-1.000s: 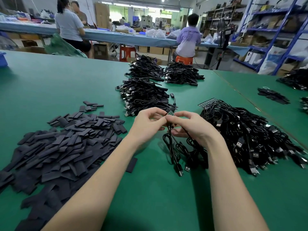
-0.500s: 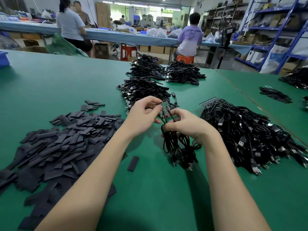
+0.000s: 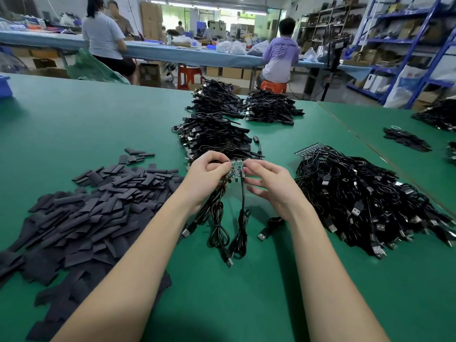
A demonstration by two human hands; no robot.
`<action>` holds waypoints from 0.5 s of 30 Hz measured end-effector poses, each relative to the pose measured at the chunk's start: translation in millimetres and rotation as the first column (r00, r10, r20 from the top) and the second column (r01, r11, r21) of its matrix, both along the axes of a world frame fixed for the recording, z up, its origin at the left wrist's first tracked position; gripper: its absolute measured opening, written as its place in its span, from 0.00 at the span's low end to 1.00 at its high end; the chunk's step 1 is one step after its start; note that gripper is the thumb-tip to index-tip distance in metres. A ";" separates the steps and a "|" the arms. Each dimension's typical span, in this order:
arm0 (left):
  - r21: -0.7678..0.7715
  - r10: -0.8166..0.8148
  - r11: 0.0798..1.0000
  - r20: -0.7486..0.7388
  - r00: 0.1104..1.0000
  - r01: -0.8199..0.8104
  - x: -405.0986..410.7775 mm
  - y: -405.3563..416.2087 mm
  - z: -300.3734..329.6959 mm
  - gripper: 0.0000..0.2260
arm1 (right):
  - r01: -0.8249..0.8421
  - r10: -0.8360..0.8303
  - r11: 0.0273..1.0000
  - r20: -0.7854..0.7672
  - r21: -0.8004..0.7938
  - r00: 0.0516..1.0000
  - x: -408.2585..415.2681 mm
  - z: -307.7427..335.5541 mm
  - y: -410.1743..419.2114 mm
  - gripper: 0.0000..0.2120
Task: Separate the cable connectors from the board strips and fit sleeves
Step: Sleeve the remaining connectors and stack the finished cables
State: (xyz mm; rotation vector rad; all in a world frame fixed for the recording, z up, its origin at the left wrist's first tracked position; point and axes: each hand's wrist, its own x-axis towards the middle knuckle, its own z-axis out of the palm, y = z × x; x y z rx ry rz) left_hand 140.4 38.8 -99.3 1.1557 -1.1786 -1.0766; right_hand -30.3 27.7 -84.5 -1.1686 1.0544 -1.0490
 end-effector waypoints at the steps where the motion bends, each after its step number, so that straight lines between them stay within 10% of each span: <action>1: 0.002 -0.014 1.000 0.002 1.000 0.014 -0.8 -0.1 0.5 0.01 | 0.031 -0.032 0.999 -0.028 -0.030 0.999 2.5 -0.3 -0.7 0.07; 15: 0.087 -0.061 0.993 -0.243 0.968 0.084 -6.3 7.2 8.3 0.04 | 0.006 -0.012 0.999 0.198 0.032 0.980 15.4 -12.4 4.2 0.07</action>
